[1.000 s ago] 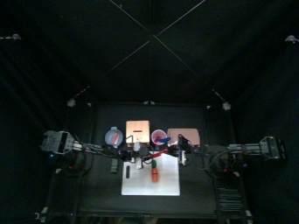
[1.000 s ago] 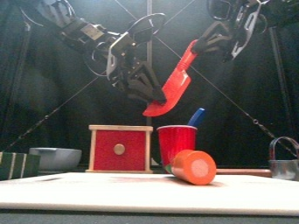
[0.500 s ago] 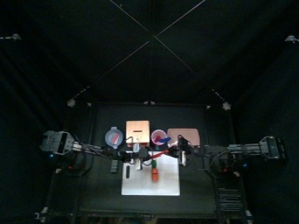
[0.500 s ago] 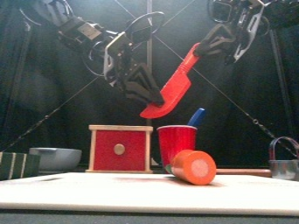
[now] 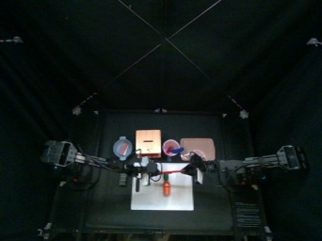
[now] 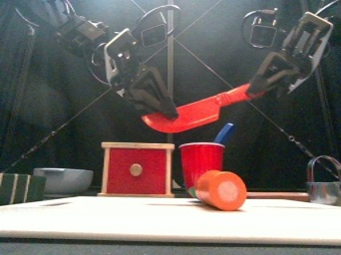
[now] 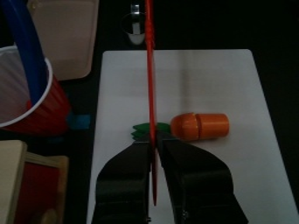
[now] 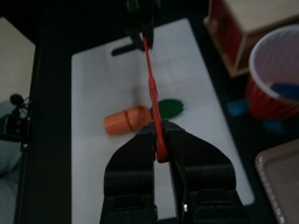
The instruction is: Grab knife with other hand
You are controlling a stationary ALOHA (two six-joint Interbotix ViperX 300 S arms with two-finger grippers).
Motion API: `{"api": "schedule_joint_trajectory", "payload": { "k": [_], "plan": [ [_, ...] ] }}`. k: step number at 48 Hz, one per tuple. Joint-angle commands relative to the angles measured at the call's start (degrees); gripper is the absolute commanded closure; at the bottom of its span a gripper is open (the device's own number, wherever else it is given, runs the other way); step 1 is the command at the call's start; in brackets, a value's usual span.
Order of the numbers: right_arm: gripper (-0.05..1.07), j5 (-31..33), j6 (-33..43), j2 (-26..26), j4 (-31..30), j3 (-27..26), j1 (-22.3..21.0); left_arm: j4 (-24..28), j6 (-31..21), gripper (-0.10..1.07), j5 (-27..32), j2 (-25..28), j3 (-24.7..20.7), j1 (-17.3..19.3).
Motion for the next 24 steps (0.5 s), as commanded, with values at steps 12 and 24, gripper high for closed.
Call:
{"api": "schedule_joint_trajectory", "payload": {
  "k": [12, 24],
  "plan": [
    [0.67, 1.41, 0.09, 5.01, 5.80, 0.44, 3.60, -2.11, -0.09, 0.46, -0.70, 0.18, -0.79, -2.02],
    [0.75, 2.29, 0.00, 5.01, 5.45, -0.44, 4.39, -2.46, -0.62, 0.52, 1.67, 2.02, -0.79, -3.78]
  ]
}}
